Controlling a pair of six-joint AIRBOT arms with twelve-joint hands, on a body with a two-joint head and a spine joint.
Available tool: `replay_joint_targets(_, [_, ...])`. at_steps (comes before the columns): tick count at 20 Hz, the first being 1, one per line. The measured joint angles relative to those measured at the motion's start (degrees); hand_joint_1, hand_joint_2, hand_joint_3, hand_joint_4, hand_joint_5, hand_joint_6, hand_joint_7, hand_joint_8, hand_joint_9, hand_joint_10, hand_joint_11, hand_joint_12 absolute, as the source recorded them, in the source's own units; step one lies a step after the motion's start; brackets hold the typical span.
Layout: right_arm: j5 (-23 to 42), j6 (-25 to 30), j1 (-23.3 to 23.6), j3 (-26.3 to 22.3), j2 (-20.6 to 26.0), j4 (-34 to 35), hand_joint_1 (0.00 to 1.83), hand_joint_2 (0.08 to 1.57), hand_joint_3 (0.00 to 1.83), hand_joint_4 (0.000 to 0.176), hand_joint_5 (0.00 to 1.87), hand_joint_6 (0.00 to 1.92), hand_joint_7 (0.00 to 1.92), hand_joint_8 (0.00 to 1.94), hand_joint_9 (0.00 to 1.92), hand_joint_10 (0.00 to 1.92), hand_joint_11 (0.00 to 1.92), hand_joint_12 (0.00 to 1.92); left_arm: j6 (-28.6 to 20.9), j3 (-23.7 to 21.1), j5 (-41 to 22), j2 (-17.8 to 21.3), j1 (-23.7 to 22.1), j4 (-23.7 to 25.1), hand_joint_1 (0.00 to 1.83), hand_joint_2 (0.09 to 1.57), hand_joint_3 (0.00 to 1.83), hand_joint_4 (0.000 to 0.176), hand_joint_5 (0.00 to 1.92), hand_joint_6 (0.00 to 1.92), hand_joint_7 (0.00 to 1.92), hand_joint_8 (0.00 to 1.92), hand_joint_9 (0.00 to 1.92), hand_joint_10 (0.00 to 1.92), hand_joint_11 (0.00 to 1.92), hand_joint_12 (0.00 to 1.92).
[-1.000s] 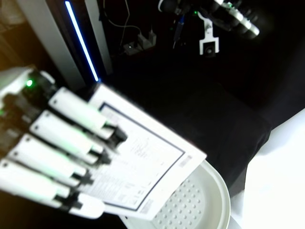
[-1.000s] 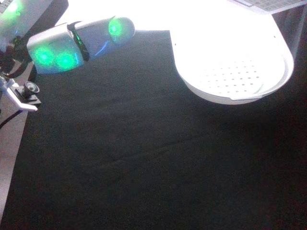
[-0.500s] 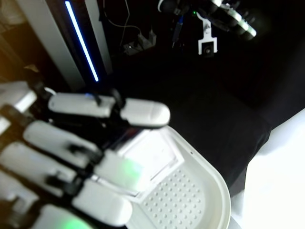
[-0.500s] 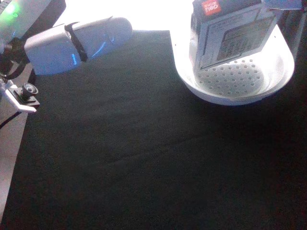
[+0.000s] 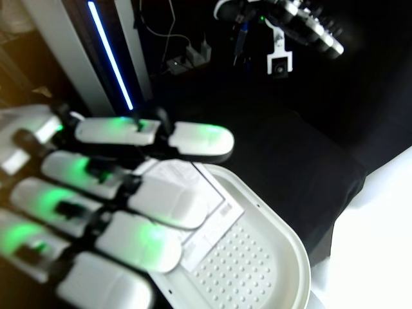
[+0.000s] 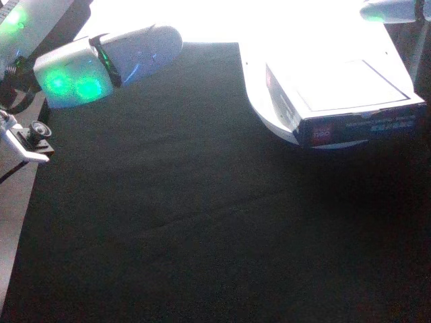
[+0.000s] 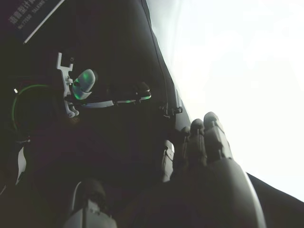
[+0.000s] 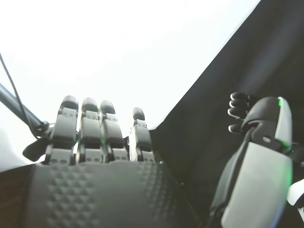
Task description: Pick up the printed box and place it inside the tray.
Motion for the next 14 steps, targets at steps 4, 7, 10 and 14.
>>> replay_joint_targets(4, [0.0, 0.0, 0.0, -0.4, 0.0, -0.2, 0.68, 0.62, 0.00, 0.176, 0.00, 0.00, 0.00, 0.00, 0.00, 0.00, 0.00, 0.22, 0.0, 0.0, -0.2, 0.0, 0.3, -0.1, 0.00, 1.00, 0.00, 0.176, 0.00, 0.00, 0.00, 0.00, 0.00, 0.00, 0.00, 0.00])
replay_joint_targets(7, [0.1, 0.0, 0.0, -1.4, 0.2, -0.7, 0.68, 0.60, 0.00, 0.176, 0.00, 0.00, 0.00, 0.00, 0.00, 0.00, 0.00, 0.10, 0.0, 0.0, -0.3, 0.0, 0.9, -0.7, 0.00, 0.99, 0.00, 0.176, 0.00, 0.00, 0.00, 0.00, 0.00, 0.00, 0.00, 0.00])
replay_joint_targets(10, [1.2, 0.0, -0.2, -2.8, 0.8, -1.5, 0.71, 0.63, 0.01, 0.176, 0.00, 0.00, 0.00, 0.00, 0.00, 0.00, 0.00, 0.00, 0.0, 0.0, -1.2, 0.2, 0.9, -1.4, 0.00, 0.98, 0.00, 0.176, 0.00, 0.00, 0.00, 0.00, 0.00, 0.00, 0.00, 0.00])
replay_joint_targets(14, [5.2, 0.1, -1.9, -5.0, 2.1, -2.4, 0.66, 0.58, 0.00, 0.176, 0.00, 0.00, 0.00, 0.00, 0.00, 0.00, 0.00, 0.00, 0.0, -0.6, -1.6, 1.4, 0.9, -1.4, 0.00, 0.96, 0.00, 0.176, 0.00, 0.00, 0.00, 0.00, 0.00, 0.00, 0.00, 0.00])
